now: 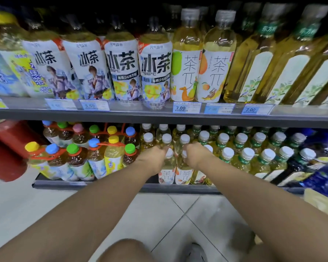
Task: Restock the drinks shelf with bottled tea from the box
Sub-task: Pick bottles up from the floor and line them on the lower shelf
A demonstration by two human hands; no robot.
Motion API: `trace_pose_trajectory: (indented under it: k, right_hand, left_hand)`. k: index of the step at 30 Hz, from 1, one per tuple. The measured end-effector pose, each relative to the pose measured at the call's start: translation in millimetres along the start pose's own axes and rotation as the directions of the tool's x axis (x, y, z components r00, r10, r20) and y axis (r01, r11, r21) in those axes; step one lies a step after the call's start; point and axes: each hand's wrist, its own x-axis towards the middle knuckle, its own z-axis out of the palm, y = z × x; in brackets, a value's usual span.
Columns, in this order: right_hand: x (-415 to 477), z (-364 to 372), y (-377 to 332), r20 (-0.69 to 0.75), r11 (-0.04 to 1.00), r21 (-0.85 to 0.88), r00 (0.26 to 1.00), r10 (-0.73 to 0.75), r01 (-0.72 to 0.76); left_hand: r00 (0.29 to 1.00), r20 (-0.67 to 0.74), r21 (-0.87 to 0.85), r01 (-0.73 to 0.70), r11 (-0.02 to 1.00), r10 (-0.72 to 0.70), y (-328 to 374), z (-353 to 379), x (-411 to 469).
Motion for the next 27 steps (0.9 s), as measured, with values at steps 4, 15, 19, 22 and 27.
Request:
trace_pose_trajectory:
  k: [4,15,19,22,27]
  right_hand:
    - [-36.4,-19.5,-33.5,0.043,0.993,-0.107,0.998,-0.047,0.051]
    - [-105.9,22.7,-216.9,0.124,0.845,-0.06,0.843,-0.523,0.532]
    - [-95.8,87.1,-282.2,0.254,0.773,-0.038,0.755,-0.605,0.633]
    - [-87.3,151.2,-319.3,0.318,0.774,0.018,0.73,-0.605,0.633]
    - [-72.8,263.9,-357.4,0.442,0.768,0.073,0.67,-0.597,0.636]
  left_hand:
    - [0.997,0.02,0.009,0.073,0.997,-0.074,-19.5,-24.2,-54.8]
    - [0.938,0.071,-0.049,0.344,0.938,-0.34,-157.4,-19.8,-248.1]
    - [0.867,0.156,-0.12,0.492,0.862,-0.473,-213.9,35.8,-300.8]
    - [0.808,0.218,-0.194,0.585,0.787,-0.547,-240.7,99.6,-330.8]
    - [0.681,0.375,-0.318,0.732,0.603,-0.629,-257.9,218.1,-360.5]
